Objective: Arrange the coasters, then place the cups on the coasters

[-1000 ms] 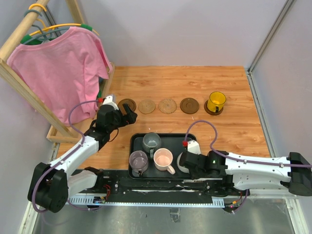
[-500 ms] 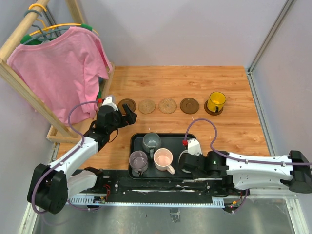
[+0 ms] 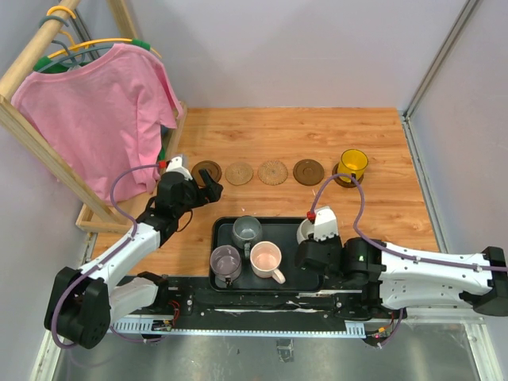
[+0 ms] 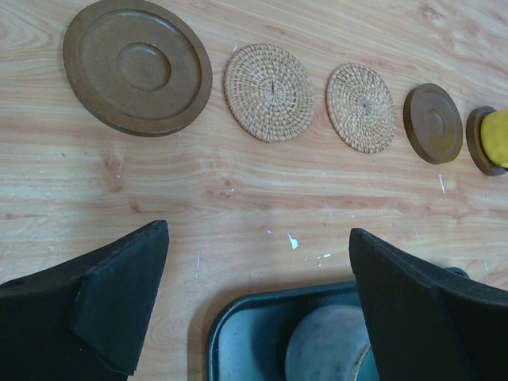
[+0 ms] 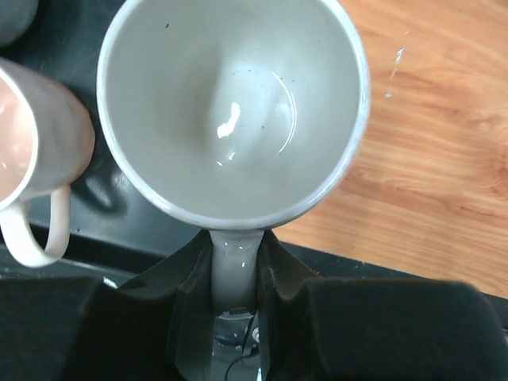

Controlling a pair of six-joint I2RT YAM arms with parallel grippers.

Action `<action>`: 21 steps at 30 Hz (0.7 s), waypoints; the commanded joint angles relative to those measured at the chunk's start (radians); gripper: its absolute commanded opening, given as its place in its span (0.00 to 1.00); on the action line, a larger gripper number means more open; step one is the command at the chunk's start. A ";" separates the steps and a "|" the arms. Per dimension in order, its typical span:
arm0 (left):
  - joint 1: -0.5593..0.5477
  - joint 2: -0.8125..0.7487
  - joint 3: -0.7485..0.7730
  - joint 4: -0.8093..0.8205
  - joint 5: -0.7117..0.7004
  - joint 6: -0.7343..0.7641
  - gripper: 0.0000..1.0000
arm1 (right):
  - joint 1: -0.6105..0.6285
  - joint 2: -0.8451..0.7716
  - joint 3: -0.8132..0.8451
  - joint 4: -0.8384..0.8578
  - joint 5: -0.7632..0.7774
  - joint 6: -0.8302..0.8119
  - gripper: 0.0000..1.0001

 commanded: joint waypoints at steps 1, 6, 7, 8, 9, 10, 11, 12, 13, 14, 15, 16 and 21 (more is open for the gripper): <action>0.005 0.013 0.015 0.048 -0.018 0.016 1.00 | -0.065 -0.065 0.044 0.032 0.204 -0.062 0.01; 0.004 0.048 0.024 0.077 -0.012 0.022 1.00 | -0.282 -0.092 0.010 0.314 0.111 -0.368 0.01; 0.005 0.058 0.028 0.081 -0.012 0.025 1.00 | -0.334 -0.081 0.006 0.369 0.074 -0.430 0.01; 0.005 0.067 0.034 0.083 -0.012 0.030 1.00 | -0.387 -0.060 0.006 0.420 0.039 -0.482 0.01; 0.005 0.074 0.040 0.086 -0.015 0.034 1.00 | -0.437 -0.040 0.009 0.464 0.002 -0.541 0.01; 0.005 0.082 0.048 0.089 -0.019 0.038 1.00 | -0.498 -0.018 0.018 0.506 -0.034 -0.579 0.01; 0.005 0.090 0.056 0.092 -0.021 0.043 1.00 | -0.538 0.006 0.025 0.562 -0.069 -0.613 0.01; 0.005 0.098 0.063 0.096 -0.024 0.047 1.00 | -0.571 0.032 0.035 0.598 -0.099 -0.642 0.01; 0.005 0.103 0.069 0.097 -0.030 0.051 1.00 | -0.600 0.063 0.047 0.628 -0.125 -0.667 0.01; 0.006 0.109 0.076 0.100 -0.036 0.055 1.00 | -0.630 0.094 0.062 0.654 -0.148 -0.687 0.01; 0.005 0.114 0.082 0.104 -0.041 0.058 1.00 | -0.656 0.125 0.076 0.677 -0.167 -0.705 0.01; 0.005 0.119 0.086 0.109 -0.046 0.061 1.00 | -0.684 0.158 0.091 0.703 -0.192 -0.721 0.01; 0.006 0.149 0.106 0.128 -0.064 0.076 1.00 | -0.800 0.310 0.158 0.814 -0.314 -0.775 0.01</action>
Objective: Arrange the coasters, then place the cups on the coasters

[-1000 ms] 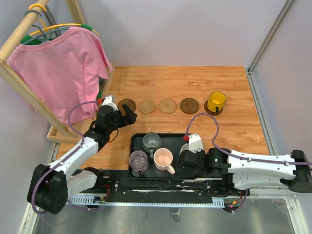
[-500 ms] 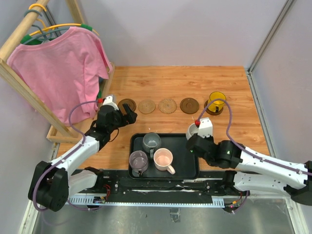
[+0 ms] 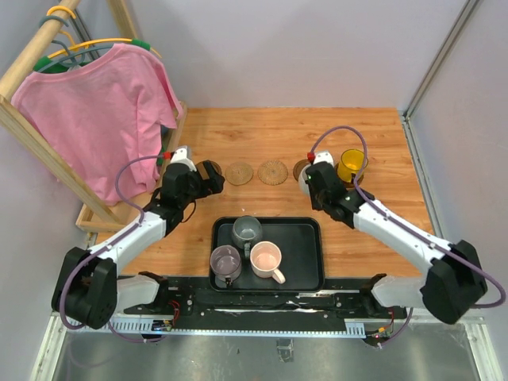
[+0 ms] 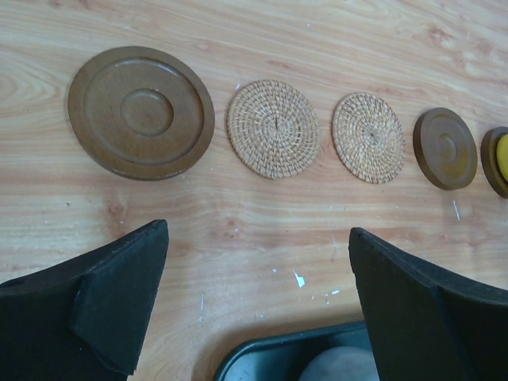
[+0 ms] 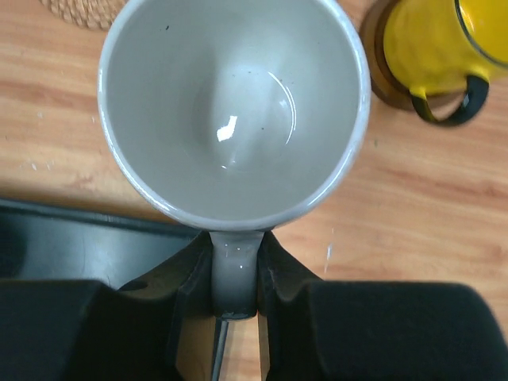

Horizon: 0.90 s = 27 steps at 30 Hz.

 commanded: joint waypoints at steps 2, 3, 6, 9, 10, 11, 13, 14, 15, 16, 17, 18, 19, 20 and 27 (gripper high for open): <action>0.006 0.034 0.043 0.058 -0.039 0.034 1.00 | -0.119 0.125 0.119 0.249 -0.119 -0.108 0.01; 0.008 0.041 0.045 0.060 -0.040 0.034 1.00 | -0.137 0.150 0.130 0.264 -0.132 -0.108 0.01; 0.011 0.062 0.048 0.069 -0.035 0.035 1.00 | -0.187 0.221 0.159 0.302 -0.167 -0.102 0.01; 0.013 0.083 0.052 0.077 -0.030 0.034 1.00 | -0.222 0.291 0.194 0.319 -0.188 -0.090 0.01; 0.013 0.090 0.054 0.078 -0.029 0.035 1.00 | -0.231 0.313 0.208 0.320 -0.195 -0.088 0.01; 0.014 0.095 0.055 0.079 -0.028 0.035 1.00 | -0.237 0.334 0.222 0.322 -0.199 -0.085 0.01; 0.013 0.102 0.059 0.081 -0.026 0.036 1.00 | -0.245 0.370 0.241 0.328 -0.200 -0.084 0.01; 0.013 0.106 0.061 0.081 -0.027 0.038 1.00 | -0.247 0.386 0.251 0.330 -0.199 -0.081 0.01; 0.014 0.108 0.062 0.080 -0.025 0.037 1.00 | -0.248 0.401 0.258 0.333 -0.198 -0.077 0.01; 0.014 0.110 0.063 0.080 -0.025 0.038 1.00 | -0.249 0.413 0.267 0.335 -0.197 -0.070 0.01; 0.014 0.111 0.065 0.080 -0.025 0.038 1.00 | -0.250 0.425 0.275 0.335 -0.197 -0.065 0.01; 0.015 0.113 0.065 0.080 -0.025 0.037 1.00 | -0.251 0.436 0.283 0.334 -0.198 -0.058 0.01; 0.014 0.113 0.065 0.079 -0.024 0.038 1.00 | -0.252 0.445 0.289 0.335 -0.199 -0.051 0.01; 0.014 0.115 0.065 0.079 -0.024 0.038 0.99 | -0.252 0.454 0.295 0.335 -0.200 -0.044 0.01; 0.014 0.120 0.063 0.080 -0.020 0.039 1.00 | -0.257 0.493 0.311 0.335 -0.191 -0.031 0.01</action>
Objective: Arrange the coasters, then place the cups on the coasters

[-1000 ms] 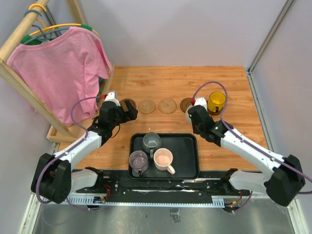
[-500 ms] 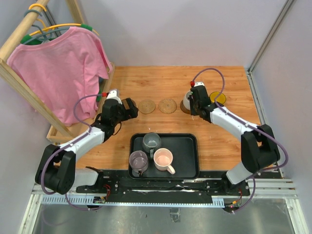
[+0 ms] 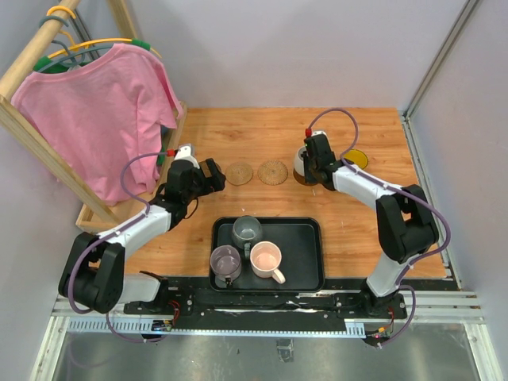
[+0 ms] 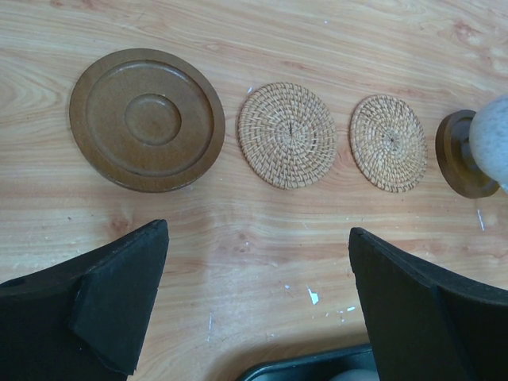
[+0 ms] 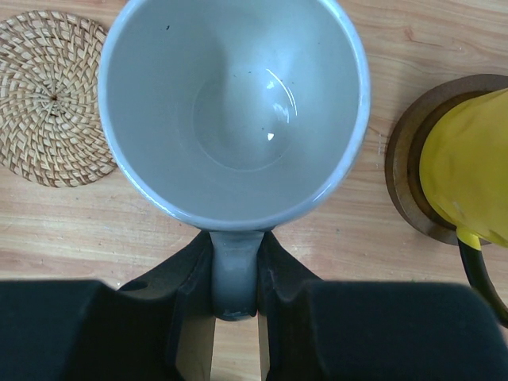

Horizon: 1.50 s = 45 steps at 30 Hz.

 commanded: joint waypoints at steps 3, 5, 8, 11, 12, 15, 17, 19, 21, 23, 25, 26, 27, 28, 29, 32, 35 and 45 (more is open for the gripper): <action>0.008 0.012 0.027 0.034 -0.001 0.016 1.00 | -0.025 0.000 0.049 0.085 0.017 0.023 0.01; 0.008 0.015 0.027 0.034 0.000 0.014 1.00 | -0.030 0.004 0.047 0.085 0.014 0.023 0.01; 0.007 0.017 0.027 0.035 0.001 0.013 1.00 | -0.034 0.011 0.046 0.082 0.010 0.026 0.01; 0.007 0.019 0.027 0.034 0.001 0.013 1.00 | -0.036 0.013 0.041 0.082 0.004 0.030 0.01; 0.008 0.020 0.027 0.035 0.000 0.013 1.00 | -0.037 0.013 0.039 0.082 0.004 0.031 0.01; 0.008 0.023 0.028 0.037 0.003 0.013 1.00 | -0.040 0.020 0.037 0.082 -0.005 0.032 0.01; 0.007 0.025 0.027 0.037 0.004 0.014 1.00 | -0.042 0.023 0.034 0.085 -0.014 0.035 0.01; 0.007 0.025 0.027 0.036 0.002 0.014 1.00 | -0.043 0.027 0.034 0.089 -0.019 0.036 0.01; 0.007 0.025 0.027 0.037 0.002 0.014 1.00 | -0.044 0.033 0.033 0.089 -0.022 0.036 0.01; 0.007 0.025 0.025 0.038 0.003 0.013 1.00 | -0.045 0.040 0.035 0.090 -0.023 0.037 0.01; 0.007 0.026 0.026 0.038 0.004 0.014 1.00 | -0.047 0.048 0.036 0.090 -0.023 0.036 0.01; 0.007 0.027 0.025 0.038 0.003 0.013 1.00 | -0.048 0.052 0.038 0.090 -0.024 0.035 0.01; 0.007 0.028 0.027 0.039 0.004 0.013 1.00 | -0.049 0.056 0.037 0.090 -0.023 0.037 0.01; 0.007 0.029 0.027 0.040 0.005 0.012 1.00 | -0.049 0.060 0.037 0.090 -0.024 0.036 0.01; 0.007 0.029 0.027 0.040 0.006 0.013 1.00 | -0.051 0.063 0.037 0.090 -0.025 0.036 0.01; 0.008 0.029 0.028 0.040 0.007 0.012 1.00 | -0.051 0.066 0.037 0.074 -0.032 0.042 0.01; 0.008 0.028 0.027 0.039 0.007 0.013 1.00 | -0.050 0.061 0.037 0.053 -0.032 0.051 0.01; 0.007 0.025 0.021 0.041 0.010 0.005 1.00 | -0.051 0.019 0.004 0.034 0.005 0.060 0.02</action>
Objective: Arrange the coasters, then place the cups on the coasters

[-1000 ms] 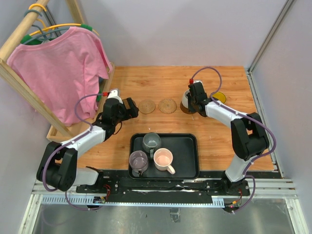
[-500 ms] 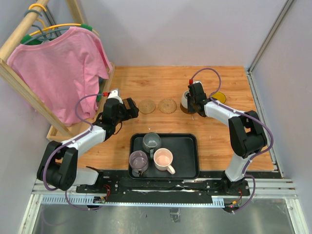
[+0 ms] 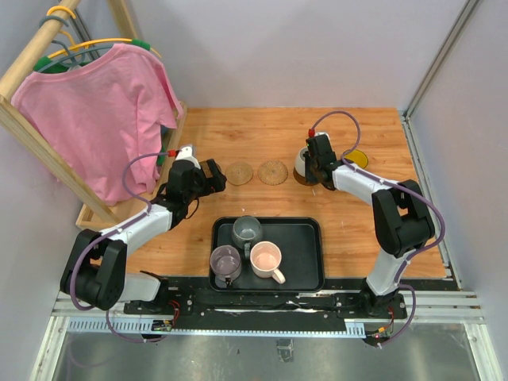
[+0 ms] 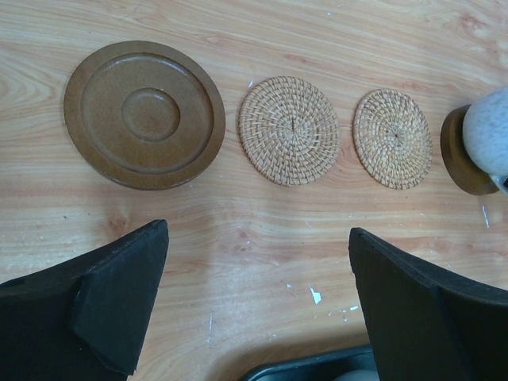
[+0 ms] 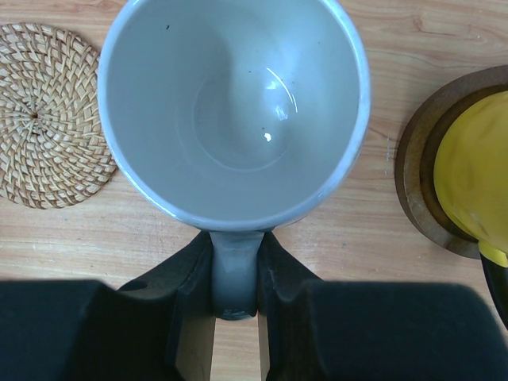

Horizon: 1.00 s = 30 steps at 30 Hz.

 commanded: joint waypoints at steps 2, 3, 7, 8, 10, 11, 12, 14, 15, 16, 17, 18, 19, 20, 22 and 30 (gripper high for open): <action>0.008 0.002 0.021 0.035 0.004 0.004 1.00 | -0.020 -0.046 -0.003 -0.004 0.039 0.018 0.02; 0.007 0.002 0.021 0.034 0.006 0.004 1.00 | -0.021 -0.048 -0.005 -0.005 0.041 0.019 0.01; 0.008 0.001 0.018 0.037 0.009 0.001 1.00 | -0.021 -0.053 -0.007 -0.013 0.053 0.021 0.01; 0.008 0.000 0.018 0.036 0.009 0.000 1.00 | -0.019 -0.054 -0.009 -0.013 0.054 0.021 0.01; 0.007 0.000 0.016 0.037 0.009 0.001 1.00 | -0.021 -0.054 -0.008 -0.013 0.052 0.021 0.03; 0.007 -0.001 0.016 0.037 0.009 0.001 1.00 | -0.021 -0.052 -0.007 -0.016 0.049 0.019 0.05; 0.008 -0.001 0.015 0.036 0.009 0.001 1.00 | -0.021 -0.049 -0.005 -0.017 0.047 0.018 0.08; 0.008 -0.003 0.015 0.036 0.010 0.001 1.00 | -0.020 -0.042 -0.002 -0.021 0.041 0.018 0.16; 0.007 -0.003 0.015 0.036 0.009 0.001 1.00 | -0.021 -0.039 0.000 -0.022 0.039 0.019 0.23; 0.007 -0.004 0.014 0.035 0.009 0.000 1.00 | -0.020 -0.036 0.000 -0.023 0.036 0.020 0.29; 0.007 -0.004 0.014 0.034 0.009 -0.001 1.00 | -0.019 -0.034 0.000 -0.026 0.033 0.020 0.33; 0.008 -0.004 0.015 0.035 0.009 -0.001 1.00 | -0.019 -0.033 0.001 -0.027 0.032 0.021 0.36; 0.007 -0.004 0.015 0.033 0.009 -0.002 1.00 | -0.018 -0.033 0.001 -0.028 0.029 0.022 0.40; 0.008 -0.006 0.014 0.033 0.009 0.000 1.00 | -0.018 -0.033 0.002 -0.030 0.028 0.022 0.44; 0.007 -0.006 0.014 0.034 0.009 0.001 1.00 | -0.018 -0.036 0.000 -0.033 0.027 0.024 0.49; 0.007 -0.010 0.013 0.028 0.014 -0.002 1.00 | -0.003 -0.072 -0.021 -0.062 0.034 0.034 0.59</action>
